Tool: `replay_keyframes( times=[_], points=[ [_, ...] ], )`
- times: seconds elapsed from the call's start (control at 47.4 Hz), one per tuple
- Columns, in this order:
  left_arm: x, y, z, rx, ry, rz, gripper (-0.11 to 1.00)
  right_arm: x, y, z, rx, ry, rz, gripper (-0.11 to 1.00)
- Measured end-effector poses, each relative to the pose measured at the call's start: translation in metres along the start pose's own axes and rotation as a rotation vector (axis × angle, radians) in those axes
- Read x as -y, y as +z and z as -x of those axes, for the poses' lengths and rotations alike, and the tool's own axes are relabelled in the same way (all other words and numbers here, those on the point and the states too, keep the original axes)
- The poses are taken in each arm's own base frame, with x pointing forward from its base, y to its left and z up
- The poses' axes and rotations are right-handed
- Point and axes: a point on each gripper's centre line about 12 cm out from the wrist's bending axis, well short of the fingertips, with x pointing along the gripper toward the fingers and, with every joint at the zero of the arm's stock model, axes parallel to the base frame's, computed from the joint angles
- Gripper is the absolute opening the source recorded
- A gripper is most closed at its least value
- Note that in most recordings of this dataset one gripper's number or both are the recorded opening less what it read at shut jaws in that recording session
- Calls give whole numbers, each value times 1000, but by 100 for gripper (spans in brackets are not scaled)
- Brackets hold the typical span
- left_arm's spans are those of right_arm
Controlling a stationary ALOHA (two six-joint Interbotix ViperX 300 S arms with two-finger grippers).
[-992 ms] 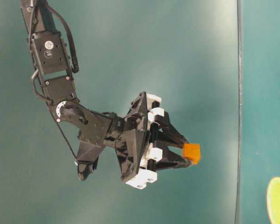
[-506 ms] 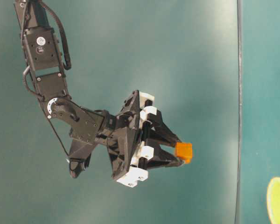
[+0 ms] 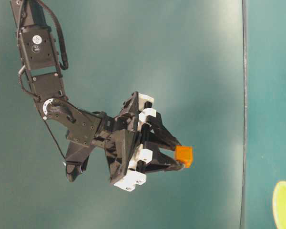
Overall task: Lift the orange block with right arm.
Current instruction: 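Raise the right gripper holding the cube up off the table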
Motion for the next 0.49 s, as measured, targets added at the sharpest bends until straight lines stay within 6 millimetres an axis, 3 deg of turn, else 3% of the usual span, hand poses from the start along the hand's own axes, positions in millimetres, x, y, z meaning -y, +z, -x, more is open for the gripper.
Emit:
replay_keyframes(
  times=[0.485],
  points=[
    [0, 0, 0, 2, 0, 0, 0, -3, 2, 4, 8, 9, 2, 40]
  ],
)
